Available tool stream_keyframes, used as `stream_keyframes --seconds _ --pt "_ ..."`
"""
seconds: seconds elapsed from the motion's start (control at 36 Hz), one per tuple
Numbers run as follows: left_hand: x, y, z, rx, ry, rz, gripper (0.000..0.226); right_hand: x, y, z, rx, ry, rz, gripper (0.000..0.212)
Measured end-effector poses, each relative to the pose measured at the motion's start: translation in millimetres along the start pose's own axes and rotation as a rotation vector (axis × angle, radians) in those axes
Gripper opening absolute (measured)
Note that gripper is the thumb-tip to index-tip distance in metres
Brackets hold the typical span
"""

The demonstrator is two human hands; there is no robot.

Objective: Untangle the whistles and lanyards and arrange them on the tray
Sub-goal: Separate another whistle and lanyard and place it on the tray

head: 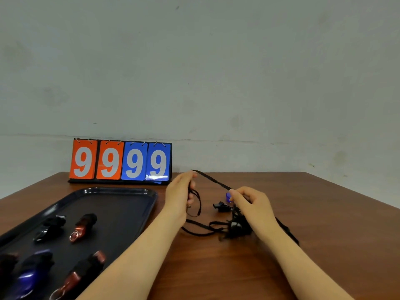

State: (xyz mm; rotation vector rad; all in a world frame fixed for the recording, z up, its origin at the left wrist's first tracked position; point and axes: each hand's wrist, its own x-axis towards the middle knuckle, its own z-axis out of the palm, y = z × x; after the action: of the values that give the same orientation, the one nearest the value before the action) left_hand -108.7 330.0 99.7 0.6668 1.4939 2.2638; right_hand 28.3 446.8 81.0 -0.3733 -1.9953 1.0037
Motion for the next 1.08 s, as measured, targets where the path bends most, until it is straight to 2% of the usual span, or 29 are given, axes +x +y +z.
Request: stream_keyframes --seconds 0.08,0.17,0.22,0.33,0.42,0.47,0.61,0.67,0.75,0.81,0.86,0.89,0.97,1.03,1.08 --pt "3 2 -6 -0.119 0.144 -0.007 0.013 1 -1 -1 0.031 0.039 0.023 0.028" --pt "5 2 -8 -0.204 0.197 -0.010 0.014 3 -4 -4 0.091 0.093 0.077 0.033" --pt "5 2 -8 -0.273 0.209 -0.029 0.016 6 -6 -7 0.255 0.126 0.176 0.035" --pt "5 1 -10 -0.348 0.224 -0.047 0.018 14 -4 -16 0.812 0.204 0.392 0.034" --pt "7 1 -13 -0.400 0.253 -0.061 0.019 16 0 -19 0.938 0.241 0.401 0.032" --pt "8 1 -14 -0.372 0.266 -0.066 0.019 15 1 -18 0.844 0.248 0.394 0.033" --pt "3 2 -8 -0.107 0.231 -0.024 0.020 12 7 -11 0.126 0.260 0.263 0.040" --pt "0 3 -5 -0.014 0.202 0.028 0.021 11 13 -9 -0.090 0.238 0.187 0.040" --pt "-5 4 0 0.120 0.128 0.146 0.022 11 20 -8 -0.366 0.212 0.128 0.021" --pt "-9 5 3 0.205 0.055 0.220 0.024 10 21 -10 -0.499 0.251 0.059 0.026" --pt "-11 5 7 0.262 -0.016 0.262 0.025 8 17 -11 -0.516 0.249 -0.035 0.035" --pt "-12 4 8 0.283 -0.051 0.284 0.025 6 14 -10 -0.447 0.206 -0.071 0.037" --pt "-14 2 10 0.368 -0.168 0.377 0.026 0 8 3 -0.034 -0.089 -0.024 0.035" --pt "-16 1 11 0.447 -0.247 0.425 0.027 -2 5 11 0.055 -0.229 -0.010 0.031" --pt "-15 -1 11 0.528 -0.288 0.453 0.028 -3 1 14 0.049 -0.260 -0.039 0.026"
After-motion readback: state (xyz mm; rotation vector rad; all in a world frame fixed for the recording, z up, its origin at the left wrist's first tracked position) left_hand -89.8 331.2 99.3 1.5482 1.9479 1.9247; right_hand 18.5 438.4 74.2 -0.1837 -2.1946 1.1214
